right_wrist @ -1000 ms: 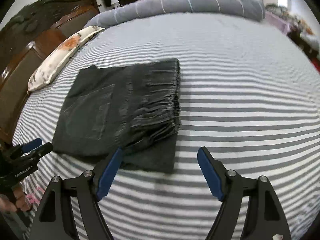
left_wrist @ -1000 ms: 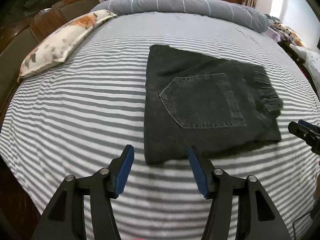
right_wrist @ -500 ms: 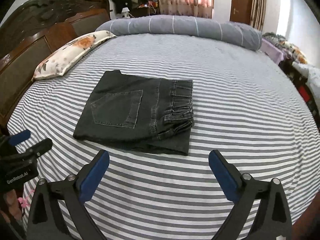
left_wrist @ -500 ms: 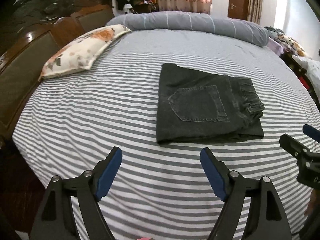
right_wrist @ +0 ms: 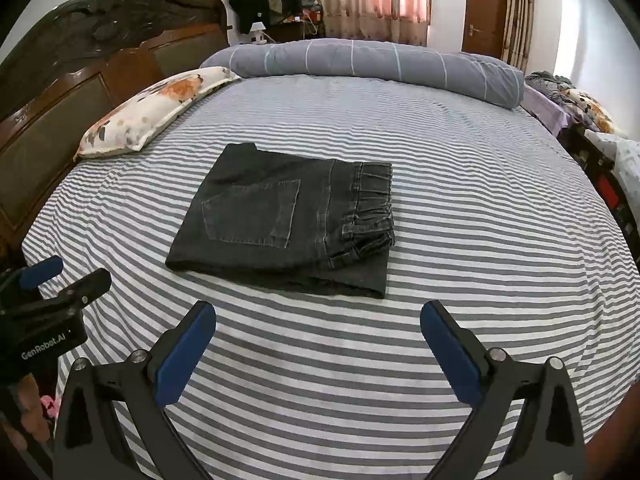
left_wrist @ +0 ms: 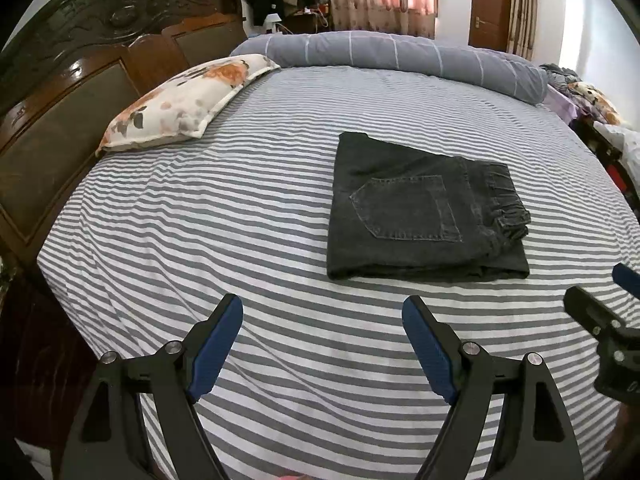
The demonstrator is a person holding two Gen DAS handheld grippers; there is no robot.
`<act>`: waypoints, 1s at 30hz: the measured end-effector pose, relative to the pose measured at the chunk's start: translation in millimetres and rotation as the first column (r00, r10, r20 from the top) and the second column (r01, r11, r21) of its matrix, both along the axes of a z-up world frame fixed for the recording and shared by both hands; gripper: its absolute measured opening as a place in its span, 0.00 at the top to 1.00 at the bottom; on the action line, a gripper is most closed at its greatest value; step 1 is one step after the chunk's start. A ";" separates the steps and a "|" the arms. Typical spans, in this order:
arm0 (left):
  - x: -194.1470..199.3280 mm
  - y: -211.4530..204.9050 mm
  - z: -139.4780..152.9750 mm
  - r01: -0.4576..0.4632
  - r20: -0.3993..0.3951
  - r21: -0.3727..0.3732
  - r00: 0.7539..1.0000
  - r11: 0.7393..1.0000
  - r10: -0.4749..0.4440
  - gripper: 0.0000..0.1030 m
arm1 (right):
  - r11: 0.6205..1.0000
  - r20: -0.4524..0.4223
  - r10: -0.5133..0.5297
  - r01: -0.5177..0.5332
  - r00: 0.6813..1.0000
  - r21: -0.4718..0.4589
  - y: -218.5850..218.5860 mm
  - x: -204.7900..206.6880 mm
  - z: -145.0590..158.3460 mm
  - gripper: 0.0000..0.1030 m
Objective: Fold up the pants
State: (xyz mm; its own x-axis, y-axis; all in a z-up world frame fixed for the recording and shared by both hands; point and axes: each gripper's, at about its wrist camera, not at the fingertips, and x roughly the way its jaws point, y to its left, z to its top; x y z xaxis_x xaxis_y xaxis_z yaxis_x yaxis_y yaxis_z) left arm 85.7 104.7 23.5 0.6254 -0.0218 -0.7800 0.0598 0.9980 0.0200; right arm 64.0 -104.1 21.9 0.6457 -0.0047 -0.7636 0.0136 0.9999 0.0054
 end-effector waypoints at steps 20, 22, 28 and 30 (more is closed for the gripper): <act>-16.0 -14.9 0.8 0.024 0.017 0.027 1.000 0.999 -0.024 0.20 | 0.999 0.010 0.005 -0.005 1.000 -0.041 7.3 -15.7 -5.6 0.02; -16.2 -14.7 0.3 0.020 0.018 0.028 1.000 0.999 -0.021 0.20 | 0.999 0.014 0.009 -0.009 1.000 -0.048 8.7 -17.1 -6.1 0.02; -17.6 -15.1 -0.6 0.024 0.022 0.031 0.999 0.999 -0.025 0.20 | 0.999 0.009 0.018 -0.017 1.000 -0.044 8.3 -17.5 -8.4 0.02; -18.9 -16.6 -0.9 0.022 0.026 0.036 0.999 0.999 -0.023 0.20 | 0.999 0.005 0.016 -0.016 1.000 -0.043 8.1 -17.0 -9.7 0.02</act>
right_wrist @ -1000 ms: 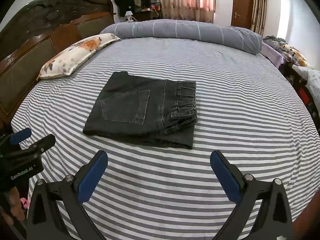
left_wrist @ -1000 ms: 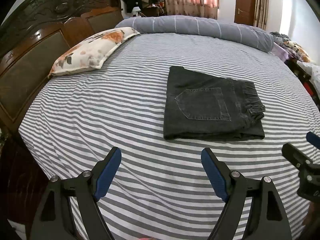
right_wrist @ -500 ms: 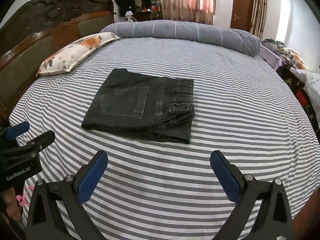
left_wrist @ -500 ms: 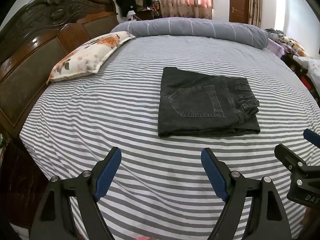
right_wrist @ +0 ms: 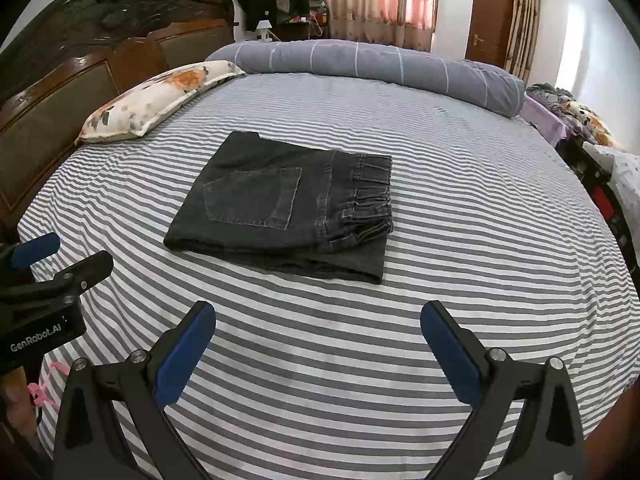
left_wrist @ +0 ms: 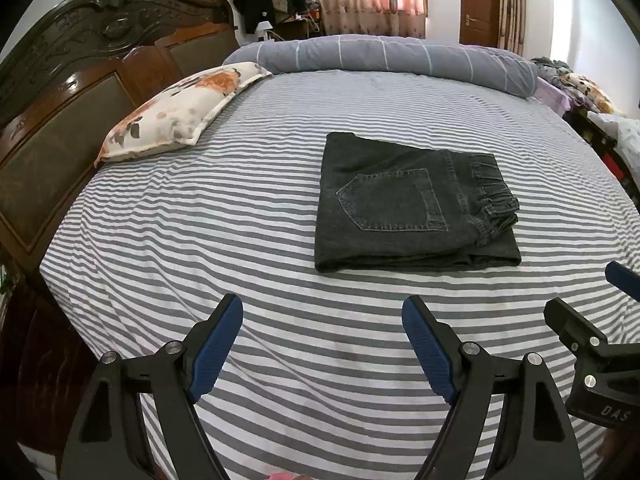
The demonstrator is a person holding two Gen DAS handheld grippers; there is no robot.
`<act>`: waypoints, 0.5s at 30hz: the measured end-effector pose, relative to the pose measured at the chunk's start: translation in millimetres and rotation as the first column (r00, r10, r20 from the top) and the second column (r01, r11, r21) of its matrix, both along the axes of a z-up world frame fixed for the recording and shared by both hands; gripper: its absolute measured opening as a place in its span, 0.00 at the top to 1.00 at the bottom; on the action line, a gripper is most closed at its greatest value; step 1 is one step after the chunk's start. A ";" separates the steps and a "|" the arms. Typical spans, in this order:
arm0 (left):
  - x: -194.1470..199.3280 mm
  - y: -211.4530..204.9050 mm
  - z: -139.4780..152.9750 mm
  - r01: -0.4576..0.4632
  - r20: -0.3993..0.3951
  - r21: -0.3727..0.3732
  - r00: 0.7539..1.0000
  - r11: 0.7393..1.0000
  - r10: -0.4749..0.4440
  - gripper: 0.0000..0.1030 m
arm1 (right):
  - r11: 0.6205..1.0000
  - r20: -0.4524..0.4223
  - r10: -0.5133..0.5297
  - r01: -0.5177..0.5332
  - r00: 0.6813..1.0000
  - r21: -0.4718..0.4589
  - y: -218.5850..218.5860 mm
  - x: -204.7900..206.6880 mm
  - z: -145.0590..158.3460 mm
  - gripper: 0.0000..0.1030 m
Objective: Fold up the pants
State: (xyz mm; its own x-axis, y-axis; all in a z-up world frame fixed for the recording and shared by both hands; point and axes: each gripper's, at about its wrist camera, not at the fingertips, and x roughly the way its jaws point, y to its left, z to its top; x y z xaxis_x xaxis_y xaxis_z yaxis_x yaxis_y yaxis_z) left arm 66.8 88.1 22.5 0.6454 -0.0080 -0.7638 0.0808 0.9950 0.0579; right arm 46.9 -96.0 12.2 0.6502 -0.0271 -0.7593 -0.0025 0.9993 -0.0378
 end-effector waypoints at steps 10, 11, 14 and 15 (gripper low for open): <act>0.0 -6.3 -2.7 0.007 -0.001 0.009 1.000 1.000 -0.007 0.20 | 1.000 -0.009 -0.003 0.003 1.000 0.008 -2.6 0.9 -2.9 0.02; 0.4 -6.4 -3.2 0.009 -0.004 0.004 1.000 1.000 -0.009 0.20 | 1.000 -0.009 -0.003 0.003 1.000 0.007 -2.8 1.0 -3.3 0.02; -0.2 -7.3 -3.6 0.009 -0.001 0.004 1.000 1.000 -0.009 0.20 | 1.000 -0.012 -0.003 0.003 1.000 0.016 -3.7 0.5 -5.2 0.02; 0.0 -8.0 -3.6 0.012 0.003 0.003 1.000 1.000 -0.012 0.20 | 1.000 -0.013 -0.004 0.004 1.000 0.018 -3.7 0.4 -5.8 0.02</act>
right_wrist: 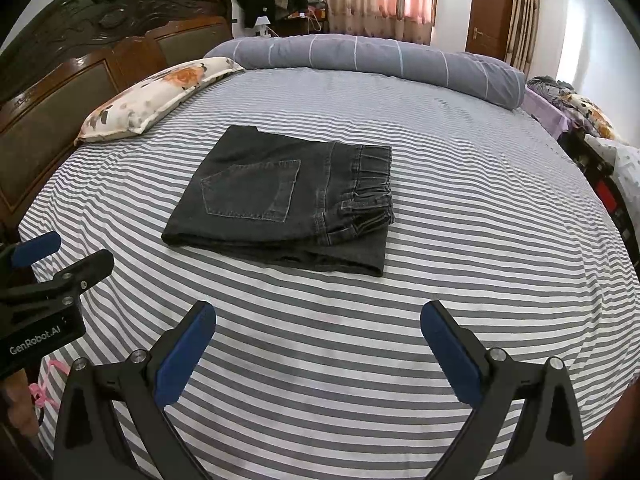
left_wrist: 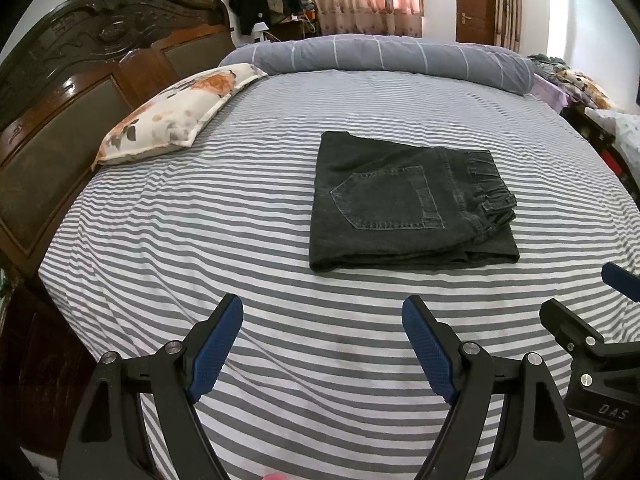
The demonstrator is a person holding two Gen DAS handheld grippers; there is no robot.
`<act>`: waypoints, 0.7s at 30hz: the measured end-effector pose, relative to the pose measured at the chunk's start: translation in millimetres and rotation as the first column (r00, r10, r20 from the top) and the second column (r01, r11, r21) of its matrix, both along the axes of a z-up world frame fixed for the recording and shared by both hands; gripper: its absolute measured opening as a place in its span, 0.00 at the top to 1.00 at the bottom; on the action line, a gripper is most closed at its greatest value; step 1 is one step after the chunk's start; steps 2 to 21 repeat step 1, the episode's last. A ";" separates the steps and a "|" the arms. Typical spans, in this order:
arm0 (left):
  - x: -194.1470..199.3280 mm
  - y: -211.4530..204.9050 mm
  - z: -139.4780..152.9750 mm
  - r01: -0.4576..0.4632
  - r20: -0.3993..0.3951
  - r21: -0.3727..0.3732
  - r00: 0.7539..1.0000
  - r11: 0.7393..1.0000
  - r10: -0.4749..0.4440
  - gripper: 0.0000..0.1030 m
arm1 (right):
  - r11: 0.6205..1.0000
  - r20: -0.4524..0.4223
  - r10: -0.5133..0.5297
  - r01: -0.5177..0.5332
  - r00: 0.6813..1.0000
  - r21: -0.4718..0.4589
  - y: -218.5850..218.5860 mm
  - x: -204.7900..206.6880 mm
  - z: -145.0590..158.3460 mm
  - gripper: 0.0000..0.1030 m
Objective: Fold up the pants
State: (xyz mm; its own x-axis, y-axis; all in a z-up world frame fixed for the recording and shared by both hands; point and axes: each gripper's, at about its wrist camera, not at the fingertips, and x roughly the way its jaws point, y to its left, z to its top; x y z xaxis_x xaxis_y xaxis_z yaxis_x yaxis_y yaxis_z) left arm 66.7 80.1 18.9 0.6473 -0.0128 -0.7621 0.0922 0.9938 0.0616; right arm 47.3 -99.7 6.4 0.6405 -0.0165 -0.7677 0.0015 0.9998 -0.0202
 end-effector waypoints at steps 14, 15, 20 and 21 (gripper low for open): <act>0.2 -0.6 0.1 0.000 0.001 0.001 1.000 1.000 0.000 0.20 | 1.000 -0.001 -0.001 0.001 1.000 0.002 -0.2 -0.1 -0.7 0.02; 0.2 -0.6 0.1 0.000 0.001 0.001 1.000 1.000 0.000 0.20 | 1.000 -0.001 -0.001 0.001 1.000 0.002 -0.2 -0.1 -0.7 0.02; 0.2 -0.6 0.1 0.000 0.001 0.001 1.000 1.000 0.000 0.20 | 1.000 -0.001 -0.001 0.001 1.000 0.002 -0.2 -0.1 -0.7 0.02; 0.2 -0.6 0.1 0.000 0.001 0.001 1.000 1.000 0.000 0.20 | 1.000 -0.001 -0.001 0.001 1.000 0.002 -0.2 -0.1 -0.7 0.02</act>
